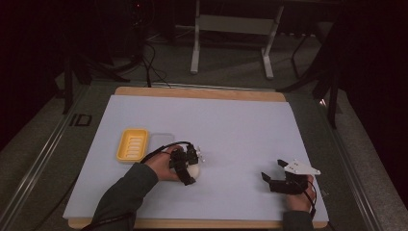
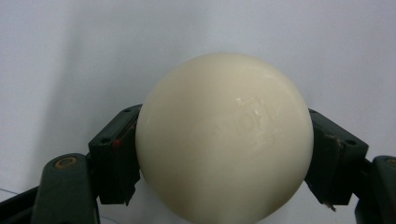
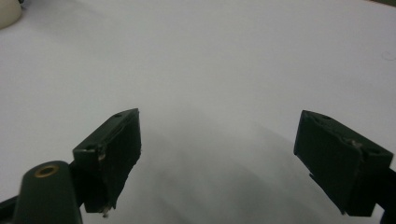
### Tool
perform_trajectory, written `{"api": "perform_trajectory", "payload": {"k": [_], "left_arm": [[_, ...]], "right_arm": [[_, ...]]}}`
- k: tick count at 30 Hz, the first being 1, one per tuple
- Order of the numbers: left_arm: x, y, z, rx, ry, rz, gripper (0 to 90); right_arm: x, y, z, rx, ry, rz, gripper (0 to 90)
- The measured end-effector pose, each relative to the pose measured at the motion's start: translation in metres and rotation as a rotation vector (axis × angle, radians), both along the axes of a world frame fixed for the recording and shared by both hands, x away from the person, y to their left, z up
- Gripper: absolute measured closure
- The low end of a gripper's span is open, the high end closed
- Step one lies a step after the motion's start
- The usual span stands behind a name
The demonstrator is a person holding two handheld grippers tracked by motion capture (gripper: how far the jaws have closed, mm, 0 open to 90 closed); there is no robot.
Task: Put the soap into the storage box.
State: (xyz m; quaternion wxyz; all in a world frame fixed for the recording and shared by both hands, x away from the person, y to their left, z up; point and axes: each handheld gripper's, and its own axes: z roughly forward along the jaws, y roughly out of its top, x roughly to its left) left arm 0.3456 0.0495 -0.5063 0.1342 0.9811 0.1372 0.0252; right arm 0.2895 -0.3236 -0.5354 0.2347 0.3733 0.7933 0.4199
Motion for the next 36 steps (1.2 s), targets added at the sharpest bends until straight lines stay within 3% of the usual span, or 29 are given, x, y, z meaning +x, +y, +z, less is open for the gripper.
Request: {"api": "perform_trajectory", "payload": {"k": [3,17,29,32,36], "left_arm": [[0.0013,0.0003,0.0005,0.018,0.018,0.0,23.9],[0.0043,-0.0071,0.0021,0.089,0.03,-0.036,23.9],[0.0038,-0.0084,0.0035,0.105,0.018,-0.063,24.2],[0.0041,-0.0072,0.0039,0.101,0.045,-0.059,24.2],[0.0047,-0.0046,0.0054,0.105,0.046,-0.054,24.2]], "right_arm": [[0.0,0.0,0.0,0.0,-0.001,0.0,14.8],[0.0,0.0001,0.0,0.0,-0.001,0.0,14.8],[0.0,0.0,0.0,0.0,-0.001,0.0,14.8],[-0.0001,0.0001,0.0,0.0,-0.001,0.0,14.8],[-0.0001,0.0002,0.0,-0.001,-0.001,0.0,14.8]]}}
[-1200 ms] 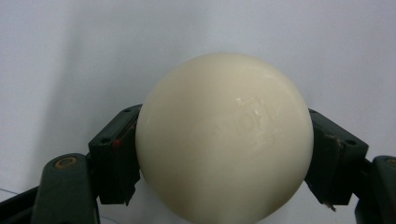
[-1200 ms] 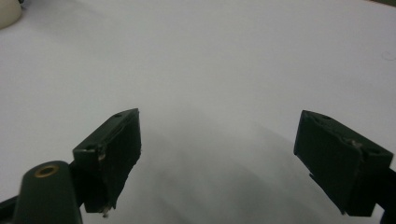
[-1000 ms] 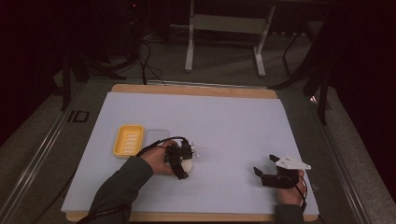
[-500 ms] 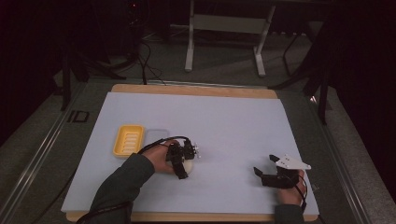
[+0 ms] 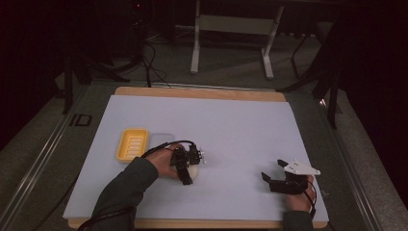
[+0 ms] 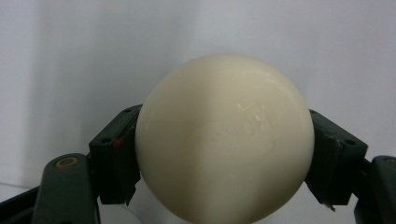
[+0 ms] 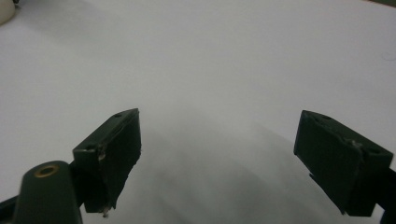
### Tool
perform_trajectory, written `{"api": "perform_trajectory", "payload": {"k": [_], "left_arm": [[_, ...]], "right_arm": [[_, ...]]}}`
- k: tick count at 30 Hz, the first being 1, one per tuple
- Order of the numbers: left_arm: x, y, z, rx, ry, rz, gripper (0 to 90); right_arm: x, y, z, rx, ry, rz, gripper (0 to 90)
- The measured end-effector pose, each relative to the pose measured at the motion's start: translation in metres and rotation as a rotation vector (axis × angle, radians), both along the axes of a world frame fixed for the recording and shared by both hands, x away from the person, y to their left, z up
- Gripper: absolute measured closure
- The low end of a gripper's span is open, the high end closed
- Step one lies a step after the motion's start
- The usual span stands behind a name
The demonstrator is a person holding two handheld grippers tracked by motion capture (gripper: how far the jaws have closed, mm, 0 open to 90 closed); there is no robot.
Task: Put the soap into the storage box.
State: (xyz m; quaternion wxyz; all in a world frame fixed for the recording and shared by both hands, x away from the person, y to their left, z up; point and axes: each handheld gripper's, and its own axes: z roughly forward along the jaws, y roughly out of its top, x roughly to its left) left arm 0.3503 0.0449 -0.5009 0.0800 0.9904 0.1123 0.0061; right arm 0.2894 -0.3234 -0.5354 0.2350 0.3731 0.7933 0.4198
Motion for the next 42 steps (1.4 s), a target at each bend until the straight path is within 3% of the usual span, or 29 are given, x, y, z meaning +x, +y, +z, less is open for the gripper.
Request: {"api": "perform_trajectory", "payload": {"k": [42], "left_arm": [[0.012,0.033,0.028,-0.033,-0.03,0.085,24.3]], "right_arm": [[0.0,0.0,0.0,-0.005,-0.006,0.0,14.8]]}}
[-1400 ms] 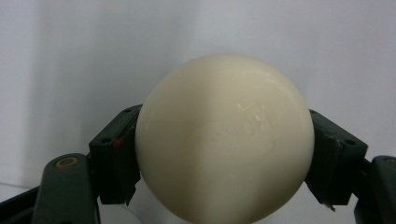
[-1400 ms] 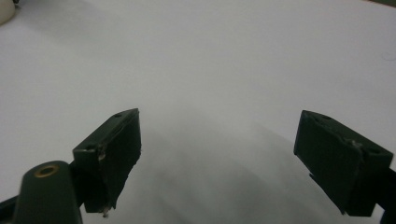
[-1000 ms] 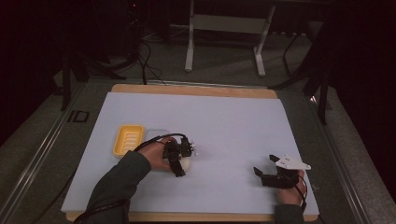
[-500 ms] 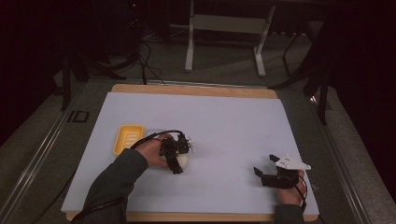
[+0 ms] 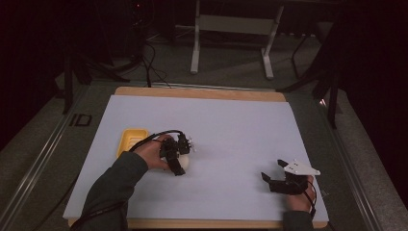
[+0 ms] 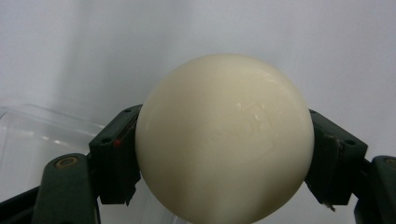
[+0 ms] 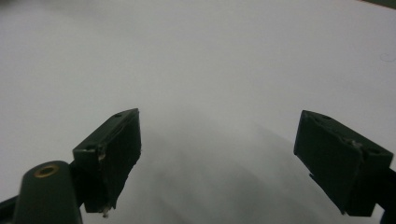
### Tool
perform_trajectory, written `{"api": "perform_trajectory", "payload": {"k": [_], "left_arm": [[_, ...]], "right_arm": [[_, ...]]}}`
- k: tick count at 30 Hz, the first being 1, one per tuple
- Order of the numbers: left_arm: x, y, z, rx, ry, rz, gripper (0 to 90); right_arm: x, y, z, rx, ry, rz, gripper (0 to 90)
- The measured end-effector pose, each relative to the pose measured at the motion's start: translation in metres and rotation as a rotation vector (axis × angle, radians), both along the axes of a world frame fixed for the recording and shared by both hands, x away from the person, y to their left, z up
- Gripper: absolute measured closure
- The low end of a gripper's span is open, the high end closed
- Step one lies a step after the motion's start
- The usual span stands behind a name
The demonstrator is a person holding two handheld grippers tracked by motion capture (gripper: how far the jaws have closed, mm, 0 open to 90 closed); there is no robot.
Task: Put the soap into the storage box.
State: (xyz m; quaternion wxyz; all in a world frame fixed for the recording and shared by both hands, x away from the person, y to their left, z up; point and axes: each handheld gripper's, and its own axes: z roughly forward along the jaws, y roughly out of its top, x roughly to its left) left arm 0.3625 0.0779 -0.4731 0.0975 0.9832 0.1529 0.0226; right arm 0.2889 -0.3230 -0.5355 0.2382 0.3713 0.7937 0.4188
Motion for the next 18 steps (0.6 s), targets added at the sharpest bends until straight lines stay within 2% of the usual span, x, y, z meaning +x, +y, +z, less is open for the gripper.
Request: {"api": "perform_trajectory", "payload": {"k": [18], "left_arm": [[0.008,0.018,0.006,-0.026,-0.012,0.072,24.3]], "right_arm": [[0.0,0.0,0.0,-0.001,0.0,0.0,14.8]]}}
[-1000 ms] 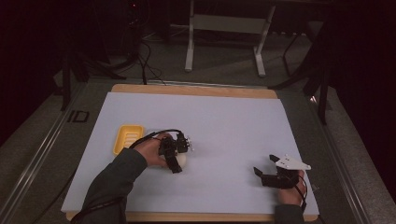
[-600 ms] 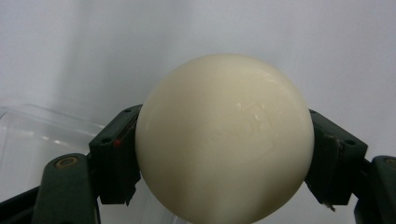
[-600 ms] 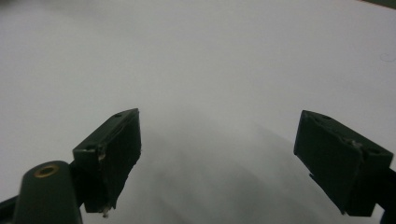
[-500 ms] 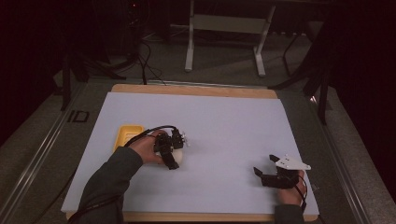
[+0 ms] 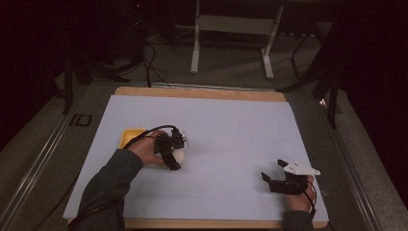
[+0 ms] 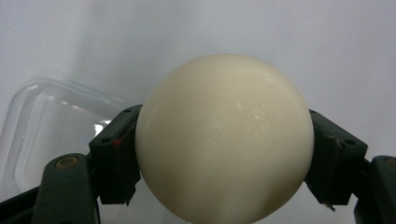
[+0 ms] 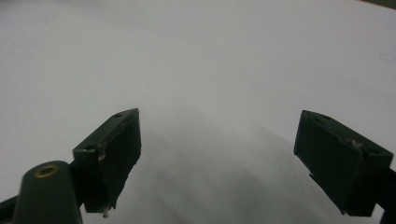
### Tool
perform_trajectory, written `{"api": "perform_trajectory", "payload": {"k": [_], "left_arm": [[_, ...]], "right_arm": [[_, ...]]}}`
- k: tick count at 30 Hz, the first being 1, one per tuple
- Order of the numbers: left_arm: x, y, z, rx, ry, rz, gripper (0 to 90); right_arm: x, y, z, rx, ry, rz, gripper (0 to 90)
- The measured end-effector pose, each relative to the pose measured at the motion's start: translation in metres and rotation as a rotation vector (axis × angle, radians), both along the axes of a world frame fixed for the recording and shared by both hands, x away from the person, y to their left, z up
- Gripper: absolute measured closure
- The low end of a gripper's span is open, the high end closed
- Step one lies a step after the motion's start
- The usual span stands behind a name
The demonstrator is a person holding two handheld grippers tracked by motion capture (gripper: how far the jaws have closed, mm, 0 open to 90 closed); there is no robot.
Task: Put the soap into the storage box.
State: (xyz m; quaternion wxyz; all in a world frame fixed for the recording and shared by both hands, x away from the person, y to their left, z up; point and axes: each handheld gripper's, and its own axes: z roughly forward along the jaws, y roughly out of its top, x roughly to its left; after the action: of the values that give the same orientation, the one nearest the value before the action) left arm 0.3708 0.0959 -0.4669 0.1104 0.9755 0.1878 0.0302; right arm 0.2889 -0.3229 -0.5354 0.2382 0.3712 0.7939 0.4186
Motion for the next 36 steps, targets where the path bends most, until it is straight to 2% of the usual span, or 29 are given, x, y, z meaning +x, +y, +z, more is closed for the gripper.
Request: {"api": "perform_trajectory", "payload": {"k": [11,12,19,36], "left_arm": [[0.005,0.008,-0.001,0.009,-0.005,0.03,24.3],[0.006,0.01,-0.002,0.003,0.0,0.046,24.3],[0.009,0.016,0.0,0.004,-0.028,0.077,24.3],[0.014,0.029,0.005,-0.002,-0.014,0.115,24.3]], "right_arm": [[0.0,0.0,0.0,-0.001,0.0,0.0,14.8],[0.0,0.0,0.0,-0.001,-0.001,0.0,14.8],[0.0,0.0,0.0,-0.002,-0.001,-0.001,14.8],[0.0,0.0,0.0,-0.002,-0.002,-0.001,14.8]]}}
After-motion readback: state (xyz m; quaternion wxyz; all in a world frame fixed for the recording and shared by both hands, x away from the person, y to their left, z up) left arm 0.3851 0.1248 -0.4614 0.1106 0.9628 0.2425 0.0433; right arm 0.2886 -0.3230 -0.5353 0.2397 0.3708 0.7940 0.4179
